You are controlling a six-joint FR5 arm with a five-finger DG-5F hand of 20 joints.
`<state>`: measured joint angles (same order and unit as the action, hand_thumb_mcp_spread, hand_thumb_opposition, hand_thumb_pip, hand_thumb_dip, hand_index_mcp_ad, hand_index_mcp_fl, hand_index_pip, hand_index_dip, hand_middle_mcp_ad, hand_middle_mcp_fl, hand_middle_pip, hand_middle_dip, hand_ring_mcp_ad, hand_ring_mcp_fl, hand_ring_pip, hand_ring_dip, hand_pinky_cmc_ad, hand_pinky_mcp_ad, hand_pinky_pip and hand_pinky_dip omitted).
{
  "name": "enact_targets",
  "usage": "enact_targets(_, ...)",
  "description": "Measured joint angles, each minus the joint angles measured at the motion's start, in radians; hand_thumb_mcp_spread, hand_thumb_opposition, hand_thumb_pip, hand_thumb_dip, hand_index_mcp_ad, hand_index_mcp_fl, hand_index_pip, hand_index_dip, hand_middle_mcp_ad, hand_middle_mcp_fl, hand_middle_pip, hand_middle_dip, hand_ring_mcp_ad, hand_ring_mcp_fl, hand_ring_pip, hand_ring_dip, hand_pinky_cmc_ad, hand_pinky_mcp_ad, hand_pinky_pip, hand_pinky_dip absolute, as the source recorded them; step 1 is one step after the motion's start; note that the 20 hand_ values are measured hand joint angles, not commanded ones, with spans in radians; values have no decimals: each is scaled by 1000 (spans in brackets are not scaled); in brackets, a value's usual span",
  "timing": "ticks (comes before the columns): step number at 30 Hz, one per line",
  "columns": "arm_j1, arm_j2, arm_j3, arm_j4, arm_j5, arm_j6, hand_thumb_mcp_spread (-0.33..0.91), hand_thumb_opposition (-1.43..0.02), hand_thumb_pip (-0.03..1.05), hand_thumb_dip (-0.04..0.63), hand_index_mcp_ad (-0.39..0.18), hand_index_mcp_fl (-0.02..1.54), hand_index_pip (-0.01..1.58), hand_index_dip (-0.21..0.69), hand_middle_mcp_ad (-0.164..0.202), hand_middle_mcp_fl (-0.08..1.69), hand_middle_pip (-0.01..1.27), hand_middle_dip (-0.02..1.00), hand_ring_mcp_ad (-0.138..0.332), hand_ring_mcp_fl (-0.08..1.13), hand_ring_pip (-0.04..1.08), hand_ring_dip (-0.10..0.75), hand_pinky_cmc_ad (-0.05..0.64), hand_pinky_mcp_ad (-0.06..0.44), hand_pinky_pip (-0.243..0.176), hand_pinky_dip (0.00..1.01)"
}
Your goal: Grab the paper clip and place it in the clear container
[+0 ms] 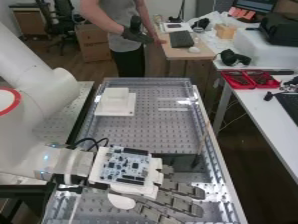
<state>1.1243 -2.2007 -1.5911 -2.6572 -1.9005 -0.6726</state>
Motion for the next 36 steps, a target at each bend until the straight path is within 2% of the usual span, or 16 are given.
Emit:
enact_targets(7,-4,-17,20,-15,-22,-37,431,-881,674,288,-136,276,1548,145,72,-10,119,148,126,-3,75,75,262,227,-89,190)
enact_targets(11,-5,-26,28,-22,-33,-56,431,-881,674,290,-138,276,1548,145,68,-10,120,155,126,-3,75,75,262,227,-75,195)
enact_targets(36,-6,-43,35,-32,-51,-77,449,-885,677,290,-145,284,1541,141,68,-10,120,155,124,-3,75,75,262,225,-75,183)
